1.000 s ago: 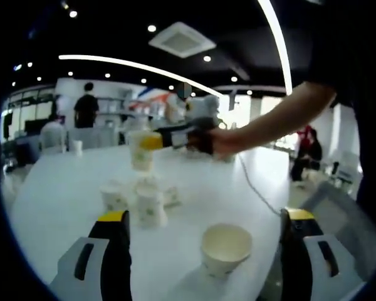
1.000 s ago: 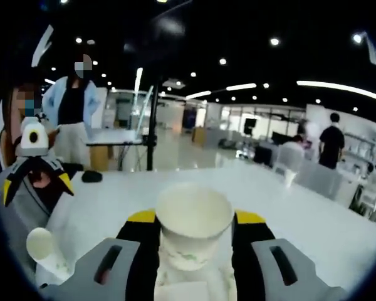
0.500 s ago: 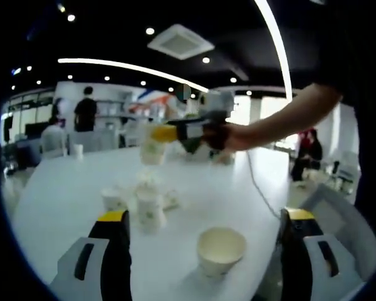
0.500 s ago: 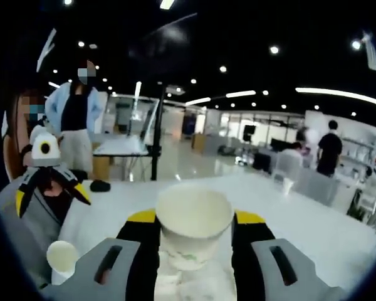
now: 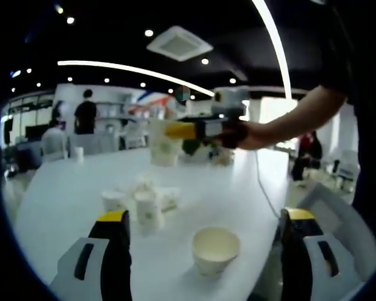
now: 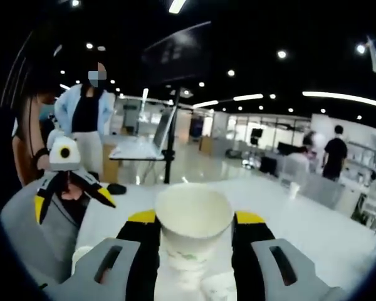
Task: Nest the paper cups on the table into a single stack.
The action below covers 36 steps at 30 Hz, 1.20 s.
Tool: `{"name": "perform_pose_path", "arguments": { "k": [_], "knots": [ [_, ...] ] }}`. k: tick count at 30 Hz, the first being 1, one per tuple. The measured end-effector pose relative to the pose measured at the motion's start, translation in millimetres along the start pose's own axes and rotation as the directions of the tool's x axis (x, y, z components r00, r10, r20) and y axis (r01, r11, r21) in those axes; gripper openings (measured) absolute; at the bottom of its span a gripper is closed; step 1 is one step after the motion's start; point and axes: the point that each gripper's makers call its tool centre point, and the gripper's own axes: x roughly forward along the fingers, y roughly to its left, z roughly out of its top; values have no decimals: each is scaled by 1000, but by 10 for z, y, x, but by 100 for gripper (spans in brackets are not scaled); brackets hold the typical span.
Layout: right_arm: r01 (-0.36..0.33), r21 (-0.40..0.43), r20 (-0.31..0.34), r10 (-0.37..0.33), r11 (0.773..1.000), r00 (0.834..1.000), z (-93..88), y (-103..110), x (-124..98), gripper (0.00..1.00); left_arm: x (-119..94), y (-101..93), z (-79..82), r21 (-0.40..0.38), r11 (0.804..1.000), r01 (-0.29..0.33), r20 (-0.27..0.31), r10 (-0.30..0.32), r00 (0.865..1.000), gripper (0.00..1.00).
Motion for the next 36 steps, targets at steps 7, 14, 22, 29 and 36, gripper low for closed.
{"name": "perform_pose_path", "arguments": {
  "k": [7, 14, 22, 29, 36],
  "knots": [
    [-24, 7, 2, 24, 1000, 1000, 20, 205, -94, 41, -60, -27, 20, 13, 1000, 2, -2, -2, 1000, 99],
    [-75, 25, 3, 75, 997, 997, 10, 506, -167, 41, -109, -43, 7, 13, 1000, -1, -8, 1, 1000, 99],
    [-164, 13, -20, 164, 986, 986, -83, 974, -223, 41, -165, -78, -11, 22, 1000, 2, -17, -1, 1000, 99],
    [-210, 29, -15, 211, 977, 977, -109, 1218, -215, 41, -201, -106, -48, 21, 1000, 3, -28, -3, 1000, 99],
    [-249, 41, -11, 249, 968, 968, -176, 1422, -210, 41, -191, -138, -44, 29, 1000, 11, -31, -10, 999, 99]
  ]
}}
